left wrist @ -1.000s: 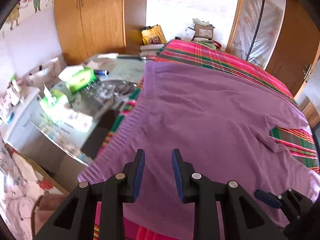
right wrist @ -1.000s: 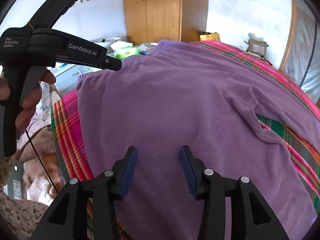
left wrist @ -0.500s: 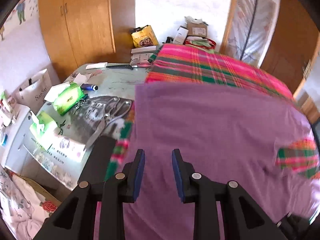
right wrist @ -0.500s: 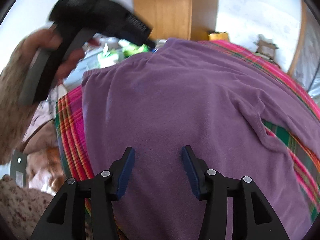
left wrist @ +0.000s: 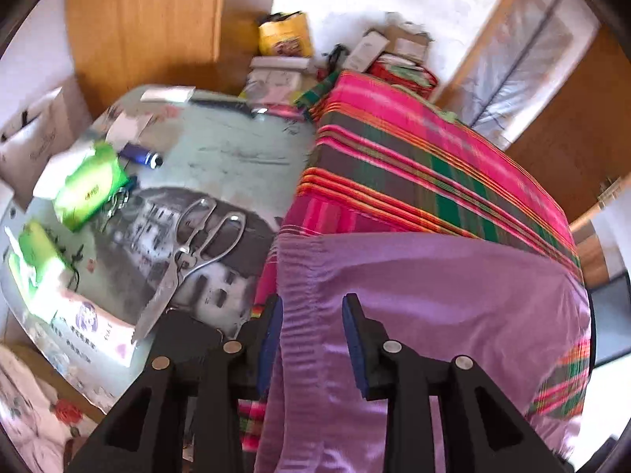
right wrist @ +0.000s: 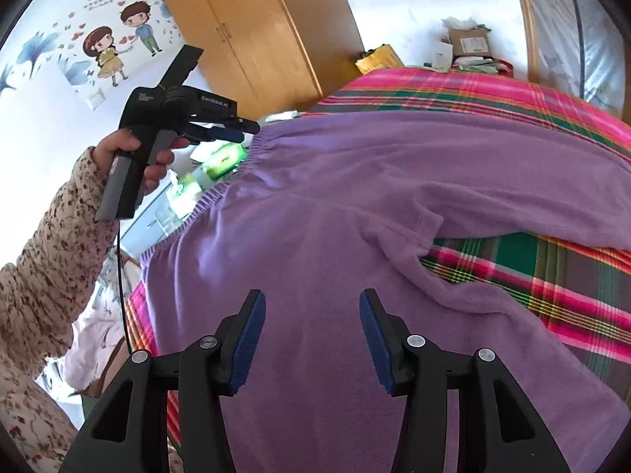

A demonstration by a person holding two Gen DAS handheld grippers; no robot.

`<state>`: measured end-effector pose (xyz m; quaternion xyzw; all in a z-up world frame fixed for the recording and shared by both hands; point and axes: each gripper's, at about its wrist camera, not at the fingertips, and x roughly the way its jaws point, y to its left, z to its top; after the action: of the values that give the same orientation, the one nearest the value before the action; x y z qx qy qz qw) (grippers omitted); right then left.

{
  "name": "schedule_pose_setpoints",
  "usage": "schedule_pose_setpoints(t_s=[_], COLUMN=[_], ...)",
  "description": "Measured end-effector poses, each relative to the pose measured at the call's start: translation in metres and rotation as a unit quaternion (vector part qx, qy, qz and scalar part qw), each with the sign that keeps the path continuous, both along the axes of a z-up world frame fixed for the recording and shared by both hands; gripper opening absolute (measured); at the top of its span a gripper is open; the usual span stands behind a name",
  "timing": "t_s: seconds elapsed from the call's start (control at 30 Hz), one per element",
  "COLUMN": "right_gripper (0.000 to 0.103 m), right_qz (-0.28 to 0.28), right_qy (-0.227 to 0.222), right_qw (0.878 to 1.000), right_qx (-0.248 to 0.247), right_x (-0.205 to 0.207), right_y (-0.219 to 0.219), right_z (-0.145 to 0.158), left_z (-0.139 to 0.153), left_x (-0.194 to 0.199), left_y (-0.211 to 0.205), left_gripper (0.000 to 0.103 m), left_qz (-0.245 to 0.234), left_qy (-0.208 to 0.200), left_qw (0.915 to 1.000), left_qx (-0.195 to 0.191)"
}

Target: Fold clothes

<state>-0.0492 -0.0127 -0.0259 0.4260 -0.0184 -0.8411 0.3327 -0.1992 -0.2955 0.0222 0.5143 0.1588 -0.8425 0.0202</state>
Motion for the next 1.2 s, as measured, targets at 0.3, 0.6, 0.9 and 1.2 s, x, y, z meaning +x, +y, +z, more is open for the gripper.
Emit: schedule_pose_setpoints(t_s=[0.3,0.6,0.9,1.2], right_gripper=[0.052,0.052,0.052,0.052], right_qz=[0.012,0.007,0.008,0.008], right_qy=[-0.008,-0.025,-0.036,-0.038], right_qw=[1.0,1.0,0.999,0.999], right_qx=[0.005,0.005,0.004,0.006], right_x=[-0.008,-0.015,-0.018,-0.017], right_y=[-0.006,-0.009,-0.012,-0.014], right_z=[-0.006,-0.015,-0.02,-0.024], left_z=[-0.018,-0.03,-0.033,-0.039], left_x=[-0.02,-0.033,-0.031,-0.036], left_y=[-0.011,-0.021,-0.033,-0.039], left_gripper=[0.032,0.033,0.026,0.022], left_qz=[0.015,0.022,0.045,0.062], left_qy=[-0.014,0.0,0.024,0.035], left_qw=[0.9997,0.9971,0.9902,0.9885], left_qx=[0.015,0.072,0.13,0.134])
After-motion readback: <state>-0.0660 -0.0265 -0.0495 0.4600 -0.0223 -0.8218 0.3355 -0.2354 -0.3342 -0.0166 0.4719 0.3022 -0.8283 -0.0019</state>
